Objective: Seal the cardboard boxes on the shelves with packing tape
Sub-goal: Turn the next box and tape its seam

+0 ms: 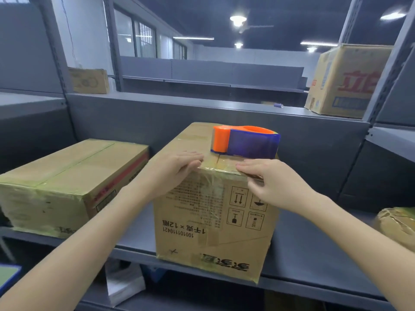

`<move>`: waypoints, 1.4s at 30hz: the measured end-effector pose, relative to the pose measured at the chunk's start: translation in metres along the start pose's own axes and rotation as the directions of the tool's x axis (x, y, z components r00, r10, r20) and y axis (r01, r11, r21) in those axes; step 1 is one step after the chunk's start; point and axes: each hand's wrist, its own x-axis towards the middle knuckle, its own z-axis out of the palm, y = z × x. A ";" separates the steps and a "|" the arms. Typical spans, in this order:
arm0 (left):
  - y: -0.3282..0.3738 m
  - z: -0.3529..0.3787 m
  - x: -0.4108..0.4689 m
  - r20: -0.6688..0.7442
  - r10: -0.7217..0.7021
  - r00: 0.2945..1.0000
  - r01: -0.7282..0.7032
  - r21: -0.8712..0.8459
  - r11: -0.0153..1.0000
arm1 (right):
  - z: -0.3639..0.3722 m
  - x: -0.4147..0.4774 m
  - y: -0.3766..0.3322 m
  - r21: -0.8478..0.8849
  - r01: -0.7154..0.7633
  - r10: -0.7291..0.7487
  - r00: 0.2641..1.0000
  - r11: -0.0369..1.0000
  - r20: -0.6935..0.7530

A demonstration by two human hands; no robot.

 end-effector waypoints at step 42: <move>-0.081 -0.001 0.021 0.069 -0.179 0.981 0.191 -0.266 0.945 | 0.046 0.049 -0.148 -0.276 -0.187 0.239 0.956 0.943 0.171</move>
